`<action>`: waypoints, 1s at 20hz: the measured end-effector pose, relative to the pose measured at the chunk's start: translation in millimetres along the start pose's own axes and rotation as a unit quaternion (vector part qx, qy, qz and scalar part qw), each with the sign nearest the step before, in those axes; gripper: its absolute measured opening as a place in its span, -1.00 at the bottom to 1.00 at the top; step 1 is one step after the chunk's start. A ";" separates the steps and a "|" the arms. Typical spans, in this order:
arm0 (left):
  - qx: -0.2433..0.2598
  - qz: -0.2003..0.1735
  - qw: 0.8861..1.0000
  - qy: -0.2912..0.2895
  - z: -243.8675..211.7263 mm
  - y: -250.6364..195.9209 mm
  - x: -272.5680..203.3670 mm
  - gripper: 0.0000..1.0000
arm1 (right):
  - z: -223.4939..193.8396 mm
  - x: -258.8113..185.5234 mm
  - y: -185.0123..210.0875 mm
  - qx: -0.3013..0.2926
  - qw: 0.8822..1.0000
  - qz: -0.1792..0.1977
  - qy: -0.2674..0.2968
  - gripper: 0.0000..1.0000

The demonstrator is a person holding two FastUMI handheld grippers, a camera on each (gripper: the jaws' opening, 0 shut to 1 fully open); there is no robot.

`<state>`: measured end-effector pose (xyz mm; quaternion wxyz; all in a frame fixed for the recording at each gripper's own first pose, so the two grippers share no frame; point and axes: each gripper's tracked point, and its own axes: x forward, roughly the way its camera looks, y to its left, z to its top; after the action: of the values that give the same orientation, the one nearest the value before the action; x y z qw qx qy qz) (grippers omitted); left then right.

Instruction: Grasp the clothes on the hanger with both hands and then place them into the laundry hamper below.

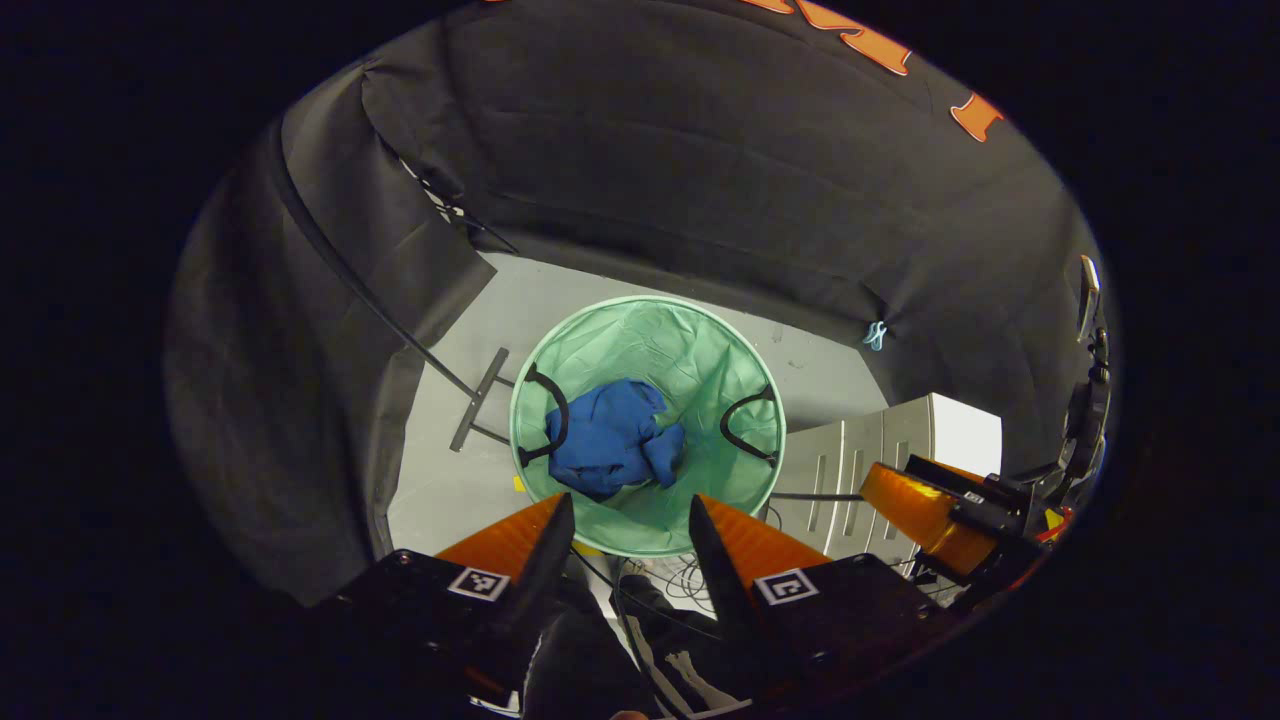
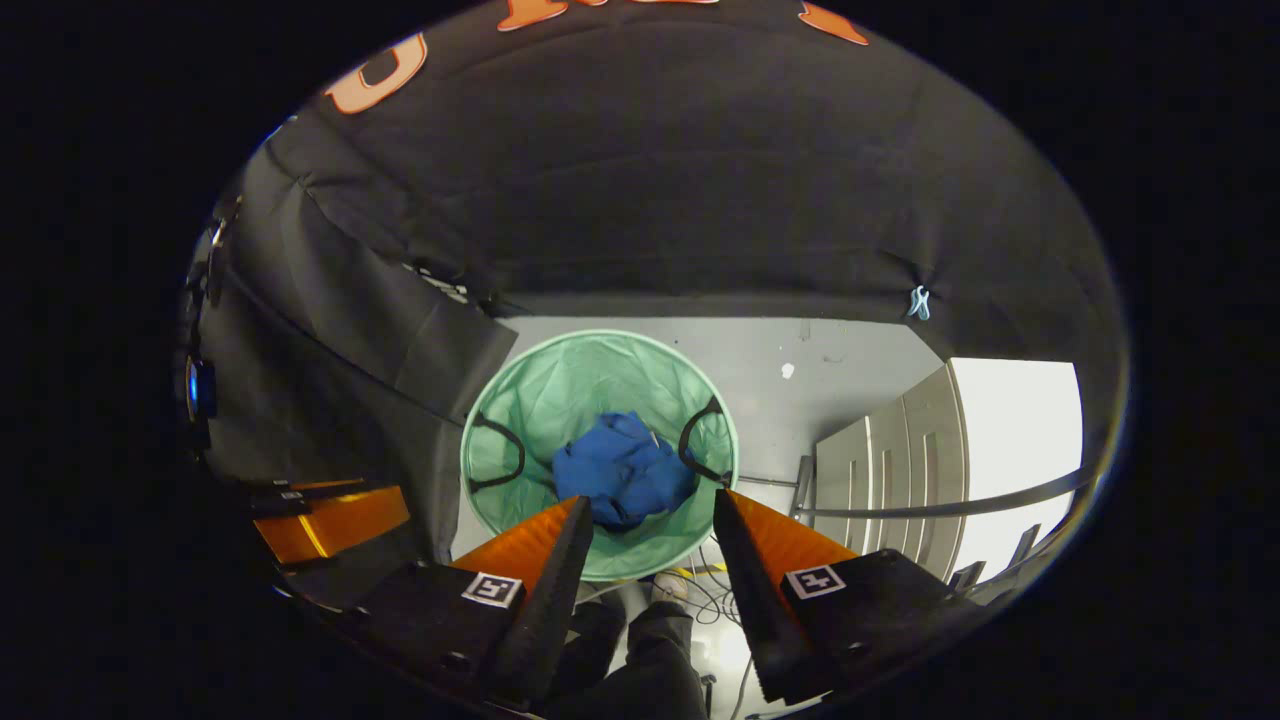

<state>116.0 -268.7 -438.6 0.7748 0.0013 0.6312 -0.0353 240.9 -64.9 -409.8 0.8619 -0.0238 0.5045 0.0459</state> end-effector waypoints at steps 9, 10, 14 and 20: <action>0.042 0.015 0.996 -0.071 12.2 -2.5 -27.3 0.92 | 34.4 -69.0 -20.2 -0.013 0.996 -0.019 -0.085 0.98; 0.044 0.011 0.996 -0.076 15.2 -5.6 -32.7 0.92 | 37.5 -77.3 -21.4 -0.016 0.995 -0.022 -0.096 0.97; 0.064 0.014 0.991 -0.116 26.1 -9.3 -55.0 0.92 | 55.7 -117.7 -24.0 -0.023 0.990 -0.022 -0.135 0.98; 0.058 0.011 0.975 -0.212 64.9 -26.9 -97.4 0.92 | 94.3 -171.9 -24.9 -0.038 0.976 -0.024 -0.212 0.97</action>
<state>158.5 -293.3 -329.0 0.8901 0.0456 0.4491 -0.0632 241.6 -90.9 -213.9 0.9487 -0.0584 0.3070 0.0483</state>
